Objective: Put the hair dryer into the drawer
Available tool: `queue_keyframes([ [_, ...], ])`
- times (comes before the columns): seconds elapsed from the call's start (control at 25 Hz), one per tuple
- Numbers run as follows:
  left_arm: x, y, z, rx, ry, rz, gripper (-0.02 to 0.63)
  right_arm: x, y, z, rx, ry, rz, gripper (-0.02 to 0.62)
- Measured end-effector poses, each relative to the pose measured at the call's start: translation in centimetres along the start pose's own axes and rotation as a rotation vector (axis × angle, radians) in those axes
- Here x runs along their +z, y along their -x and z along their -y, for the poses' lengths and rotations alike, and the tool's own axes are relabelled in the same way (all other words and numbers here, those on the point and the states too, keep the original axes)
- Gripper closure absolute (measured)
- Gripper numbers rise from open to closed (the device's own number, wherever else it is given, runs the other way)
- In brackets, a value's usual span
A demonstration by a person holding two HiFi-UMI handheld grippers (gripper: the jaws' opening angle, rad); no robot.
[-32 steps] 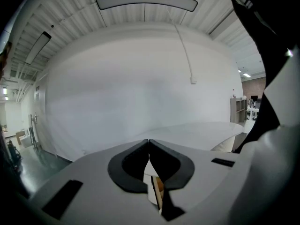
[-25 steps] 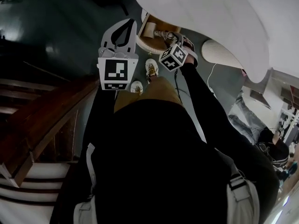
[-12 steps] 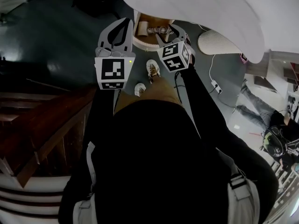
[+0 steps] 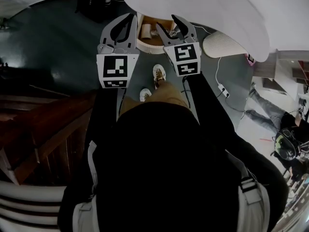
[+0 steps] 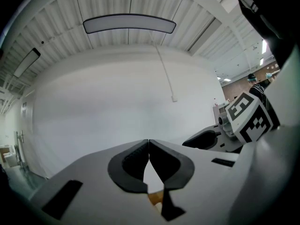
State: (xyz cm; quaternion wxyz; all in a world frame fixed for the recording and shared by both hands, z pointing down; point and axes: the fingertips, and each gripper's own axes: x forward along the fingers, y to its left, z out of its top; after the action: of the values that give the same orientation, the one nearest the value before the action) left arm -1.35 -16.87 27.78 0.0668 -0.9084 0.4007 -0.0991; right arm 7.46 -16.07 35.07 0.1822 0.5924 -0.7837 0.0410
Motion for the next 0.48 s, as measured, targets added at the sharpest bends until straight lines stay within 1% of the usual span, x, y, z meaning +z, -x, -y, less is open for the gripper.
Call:
queue_keyframes([
  [0.24, 1.9, 0.8, 0.3, 0.005, -0.005, 0.034, 0.591, 3.7, 2.6, -0.2, 0.001, -0.065, 0.142, 0.367],
  [0.48, 3.2, 1.7, 0.2, 0.02, -0.006, 0.061, 0.589, 5.8, 3.9, -0.5, -0.015, -0.075, 0.21, 0.387],
])
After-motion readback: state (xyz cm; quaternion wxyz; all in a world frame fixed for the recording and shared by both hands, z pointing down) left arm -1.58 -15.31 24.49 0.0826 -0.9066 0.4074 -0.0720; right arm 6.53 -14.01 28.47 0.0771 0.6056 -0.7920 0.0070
